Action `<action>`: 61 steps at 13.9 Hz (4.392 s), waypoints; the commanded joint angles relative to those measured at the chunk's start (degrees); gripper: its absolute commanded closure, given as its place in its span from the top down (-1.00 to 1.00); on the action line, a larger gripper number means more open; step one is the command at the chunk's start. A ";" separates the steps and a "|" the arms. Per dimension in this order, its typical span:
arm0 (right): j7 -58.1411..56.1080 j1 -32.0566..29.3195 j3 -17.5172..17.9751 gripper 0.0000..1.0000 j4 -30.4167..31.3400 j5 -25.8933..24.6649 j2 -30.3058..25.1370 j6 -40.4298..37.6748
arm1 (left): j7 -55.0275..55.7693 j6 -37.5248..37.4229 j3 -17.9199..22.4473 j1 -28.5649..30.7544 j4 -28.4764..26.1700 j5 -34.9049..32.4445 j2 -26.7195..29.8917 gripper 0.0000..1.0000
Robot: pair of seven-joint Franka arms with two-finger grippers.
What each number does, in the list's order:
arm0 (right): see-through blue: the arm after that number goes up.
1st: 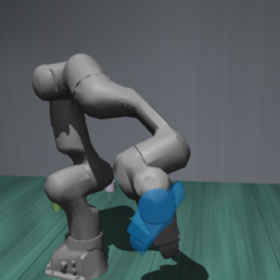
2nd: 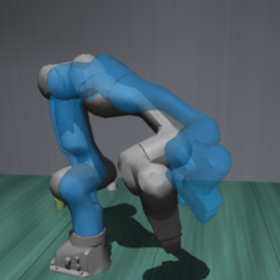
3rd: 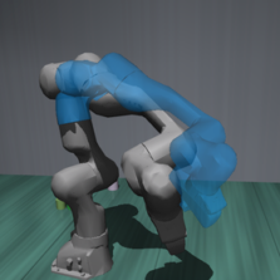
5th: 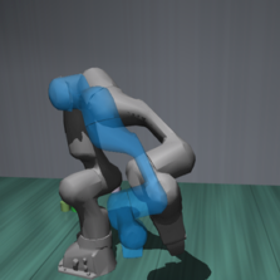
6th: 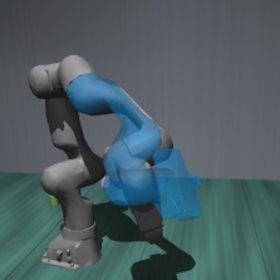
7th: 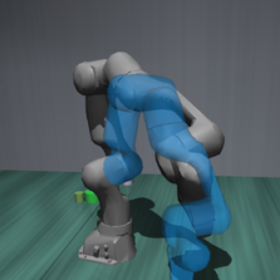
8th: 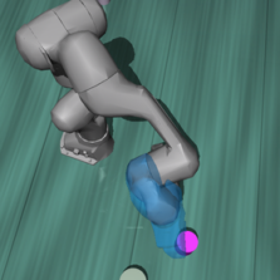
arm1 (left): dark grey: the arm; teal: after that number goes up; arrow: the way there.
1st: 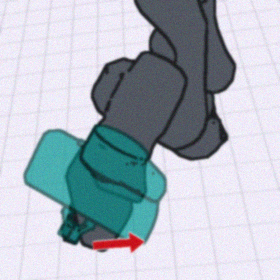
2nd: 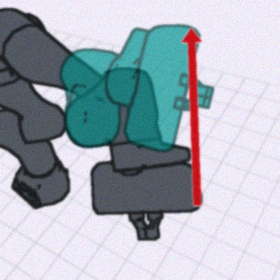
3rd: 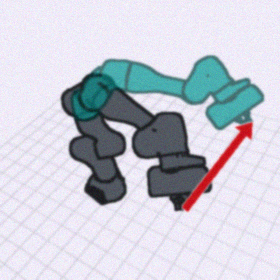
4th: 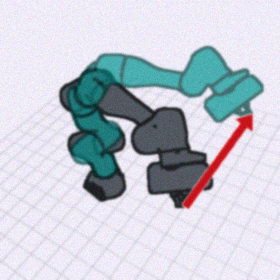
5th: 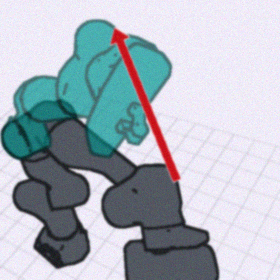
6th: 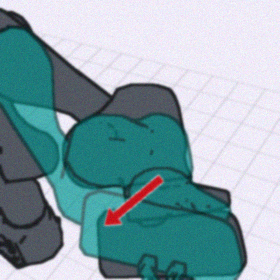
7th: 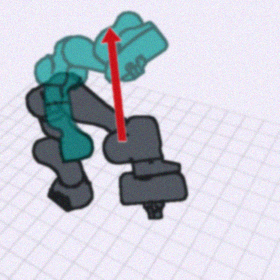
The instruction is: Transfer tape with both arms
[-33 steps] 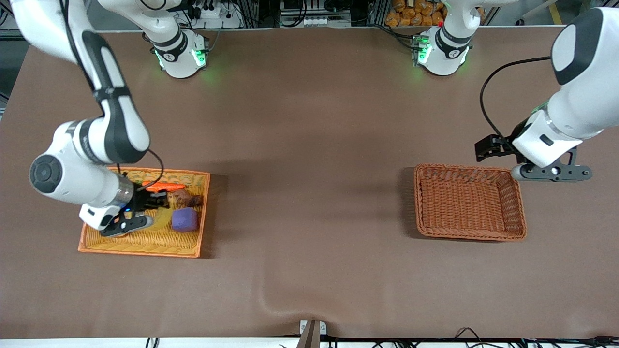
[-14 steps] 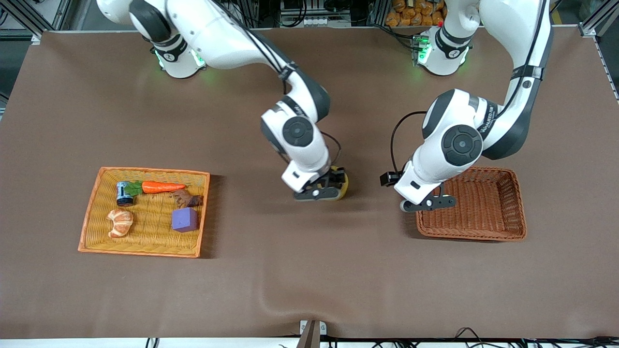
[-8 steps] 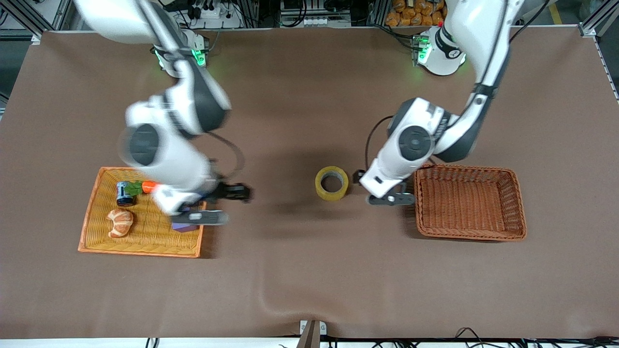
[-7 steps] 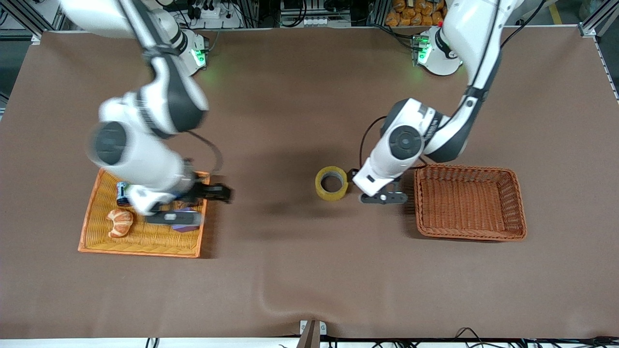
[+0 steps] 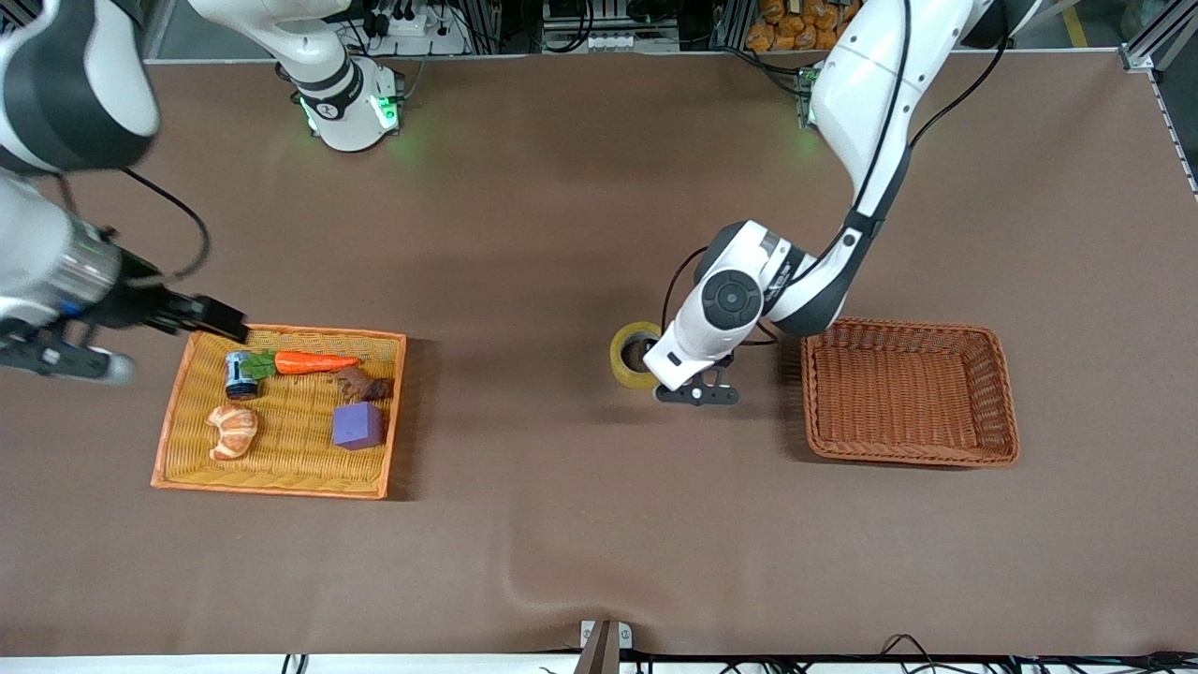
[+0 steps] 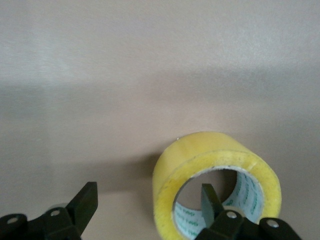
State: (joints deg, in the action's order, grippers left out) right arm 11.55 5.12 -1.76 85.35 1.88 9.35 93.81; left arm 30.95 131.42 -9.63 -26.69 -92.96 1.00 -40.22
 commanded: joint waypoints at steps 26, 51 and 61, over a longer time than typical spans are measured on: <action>-11.20 -9.78 1.68 1.00 -0.45 1.01 -4.70 -8.46 | -32.88 -12.08 0.66 35.83 -12.08 -1.78 14.04 -1.00; -11.37 -9.86 1.68 1.00 -0.80 2.51 -3.99 -8.46 | -28.49 -42.54 -2.85 35.48 11.39 -4.08 32.92 1.00; -11.37 -9.42 1.85 1.00 -0.45 2.77 -3.99 -8.46 | -28.14 -45.89 1.17 31.29 9.47 -2.15 38.81 1.00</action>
State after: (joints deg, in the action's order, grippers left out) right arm 0.79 -3.23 -0.60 85.17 3.55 5.31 85.67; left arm 1.84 87.18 -11.29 8.21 -81.60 -2.16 -3.60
